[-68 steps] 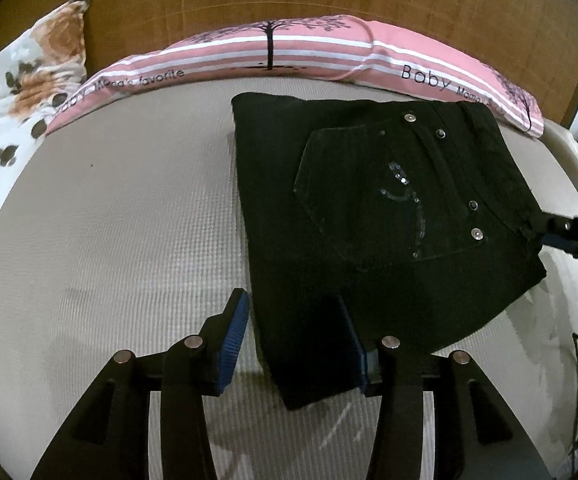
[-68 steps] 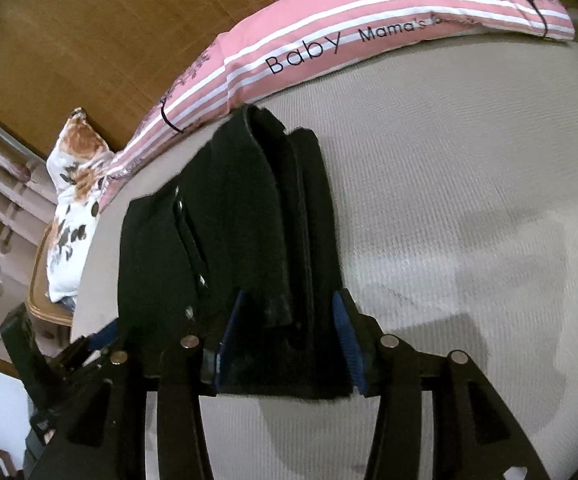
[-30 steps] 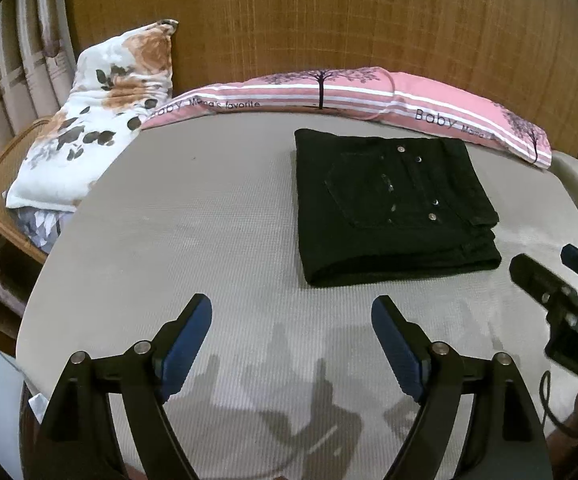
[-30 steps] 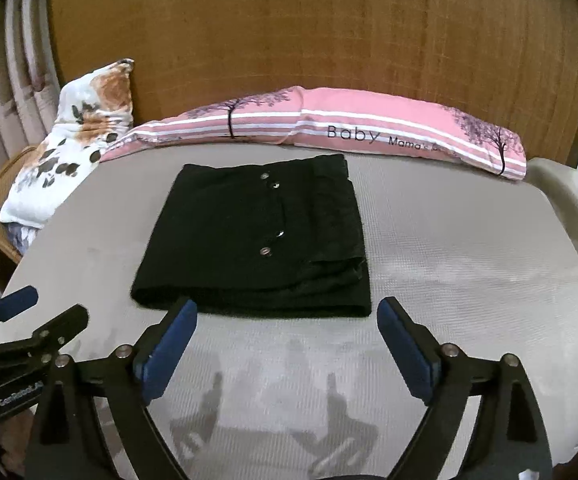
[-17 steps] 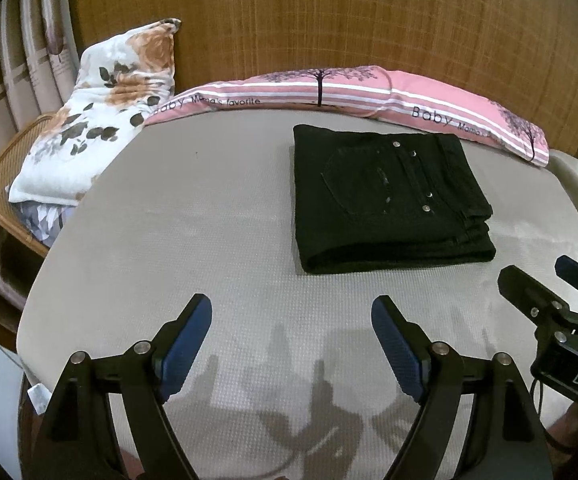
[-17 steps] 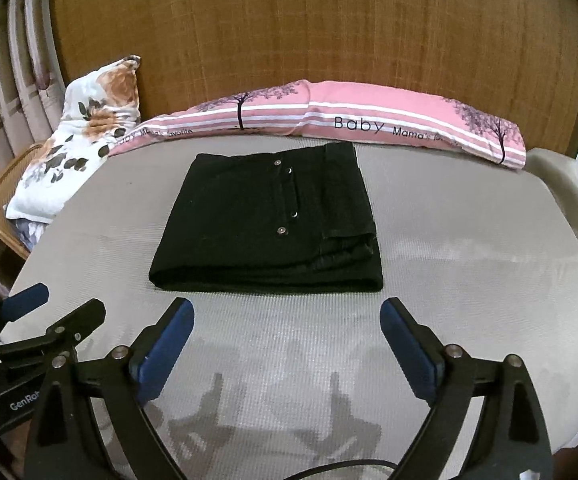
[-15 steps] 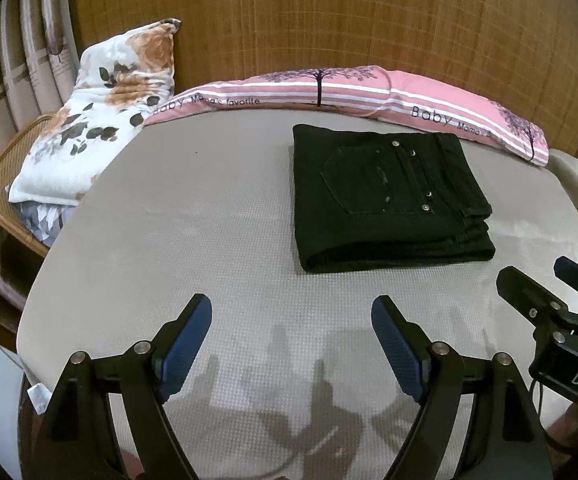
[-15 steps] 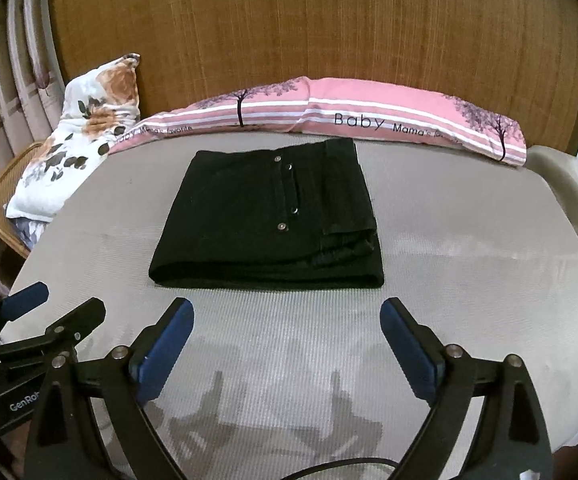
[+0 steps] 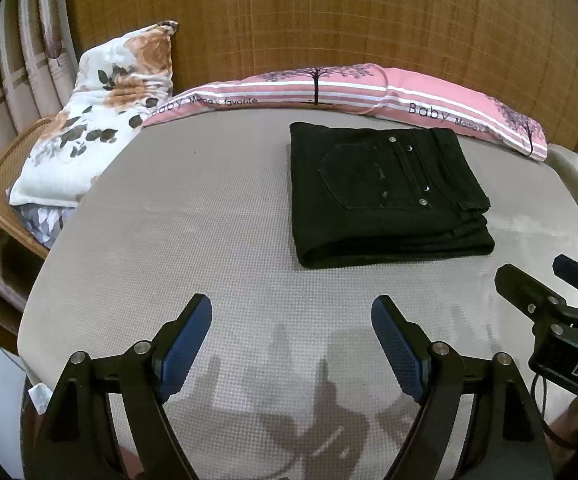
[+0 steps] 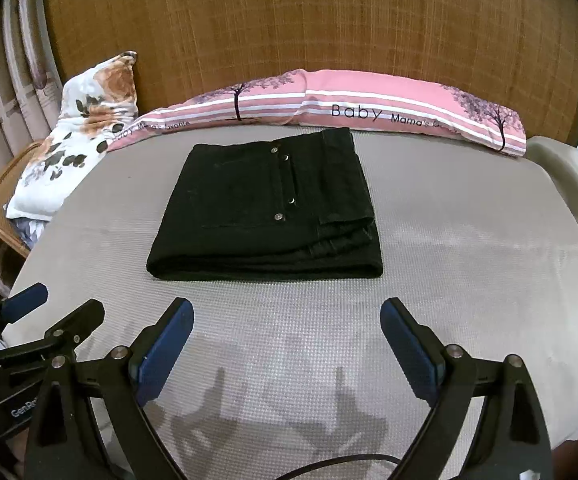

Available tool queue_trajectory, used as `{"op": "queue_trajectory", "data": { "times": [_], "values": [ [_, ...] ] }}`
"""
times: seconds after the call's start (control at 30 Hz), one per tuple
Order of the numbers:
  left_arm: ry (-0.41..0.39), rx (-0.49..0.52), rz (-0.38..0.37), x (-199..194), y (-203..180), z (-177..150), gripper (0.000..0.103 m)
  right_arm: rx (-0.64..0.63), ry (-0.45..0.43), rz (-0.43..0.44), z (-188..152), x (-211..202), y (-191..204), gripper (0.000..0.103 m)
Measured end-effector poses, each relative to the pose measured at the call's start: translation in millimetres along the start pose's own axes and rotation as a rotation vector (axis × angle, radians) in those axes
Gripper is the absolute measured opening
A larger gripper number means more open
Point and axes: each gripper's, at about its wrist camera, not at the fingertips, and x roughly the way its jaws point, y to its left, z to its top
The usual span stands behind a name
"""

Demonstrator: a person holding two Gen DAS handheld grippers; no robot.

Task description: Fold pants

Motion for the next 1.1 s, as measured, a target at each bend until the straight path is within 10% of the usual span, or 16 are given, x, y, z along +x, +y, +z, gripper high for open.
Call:
{"op": "queue_trajectory", "data": {
  "times": [1.1],
  "values": [
    [0.004,0.016,0.002,5.4,-1.3,-1.9,0.082,0.007,0.025,0.007,-5.6,8.1,-2.6,0.093]
  ]
}}
